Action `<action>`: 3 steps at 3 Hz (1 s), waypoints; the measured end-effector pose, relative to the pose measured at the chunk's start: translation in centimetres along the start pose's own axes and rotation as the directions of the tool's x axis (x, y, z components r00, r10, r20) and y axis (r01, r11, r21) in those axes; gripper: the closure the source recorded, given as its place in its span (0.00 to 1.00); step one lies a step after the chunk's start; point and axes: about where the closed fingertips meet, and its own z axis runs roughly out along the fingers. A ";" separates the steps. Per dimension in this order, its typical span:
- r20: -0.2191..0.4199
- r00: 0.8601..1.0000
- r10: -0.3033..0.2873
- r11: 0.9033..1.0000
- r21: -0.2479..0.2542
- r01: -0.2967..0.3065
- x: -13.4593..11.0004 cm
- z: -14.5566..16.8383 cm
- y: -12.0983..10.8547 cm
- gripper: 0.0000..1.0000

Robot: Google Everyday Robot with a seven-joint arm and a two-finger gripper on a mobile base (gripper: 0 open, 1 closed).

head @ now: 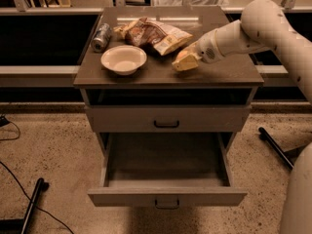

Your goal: Place orange into middle drawer

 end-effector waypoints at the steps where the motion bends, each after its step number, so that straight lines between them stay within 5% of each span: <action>1: 0.096 0.990 -0.106 0.994 -0.017 0.108 -2.3 -4.1 3.2 0.98; 2: 0.130 0.965 -0.227 0.973 -0.024 0.232 1.4 -9.3 10.6 1.00; 3: 0.128 0.967 -0.218 0.974 -0.024 0.223 1.4 -9.3 10.4 1.00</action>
Offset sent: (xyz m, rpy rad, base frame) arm -0.2199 -0.0295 0.0584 0.0376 -0.3040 0.2497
